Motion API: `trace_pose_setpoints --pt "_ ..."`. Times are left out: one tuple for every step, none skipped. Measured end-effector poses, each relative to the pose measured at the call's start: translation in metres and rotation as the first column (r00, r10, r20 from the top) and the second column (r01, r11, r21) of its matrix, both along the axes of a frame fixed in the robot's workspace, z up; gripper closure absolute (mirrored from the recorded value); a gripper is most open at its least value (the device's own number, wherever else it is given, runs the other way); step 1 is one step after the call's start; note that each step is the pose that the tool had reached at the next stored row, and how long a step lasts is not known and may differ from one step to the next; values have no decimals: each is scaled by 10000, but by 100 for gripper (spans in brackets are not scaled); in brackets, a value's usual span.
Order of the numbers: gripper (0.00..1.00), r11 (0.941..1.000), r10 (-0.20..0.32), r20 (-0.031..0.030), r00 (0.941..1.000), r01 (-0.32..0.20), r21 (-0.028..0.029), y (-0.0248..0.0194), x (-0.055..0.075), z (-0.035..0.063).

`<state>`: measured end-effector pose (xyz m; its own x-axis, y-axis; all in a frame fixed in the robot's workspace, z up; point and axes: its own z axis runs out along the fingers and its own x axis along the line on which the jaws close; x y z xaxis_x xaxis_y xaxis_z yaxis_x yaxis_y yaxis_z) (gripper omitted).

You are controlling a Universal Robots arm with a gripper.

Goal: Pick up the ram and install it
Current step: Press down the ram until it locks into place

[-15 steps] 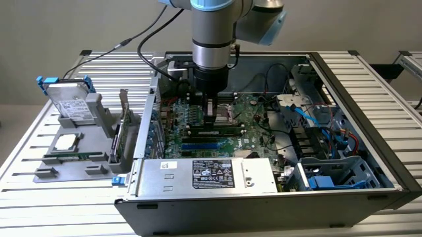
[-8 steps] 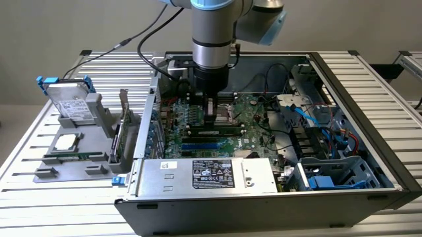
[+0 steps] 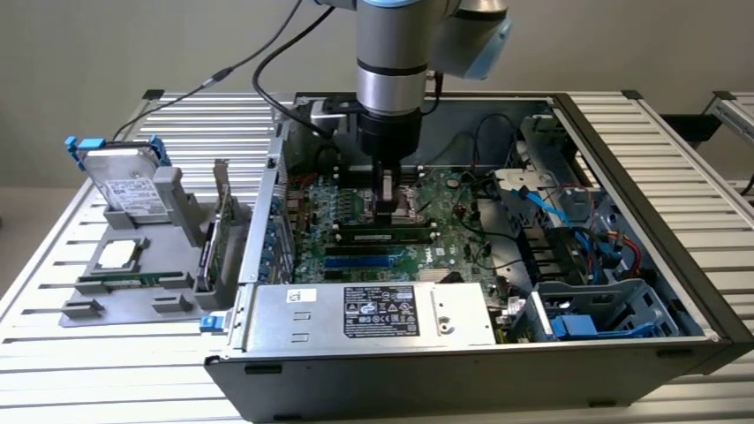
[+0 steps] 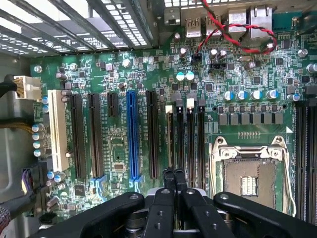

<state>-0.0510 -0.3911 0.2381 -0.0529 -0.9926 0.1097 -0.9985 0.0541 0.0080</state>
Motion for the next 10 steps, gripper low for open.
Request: trace_pose_setpoints --pt "90 10000 4 -6 10000 -4 4 -4 19 11" --pt "90 10000 10 -11 10000 -10 8 -7 39 22" --pt "90 10000 15 -17 10000 -15 10 -10 58 33" --pt "90 10000 19 -23 10000 -19 14 -12 72 44" --pt "90 10000 23 -30 10000 -23 13 -15 86 54" --pt "90 10000 26 -37 10000 -26 15 -17 98 63" --pt "90 10000 29 -41 10000 -29 18 -19 105 68" --pt "90 10000 31 -42 10000 -31 18 -21 108 69" --pt "90 10000 42 -43 10000 -42 19 -21 108 69" --pt "90 10000 42 -43 10000 -42 19 -21 108 69"
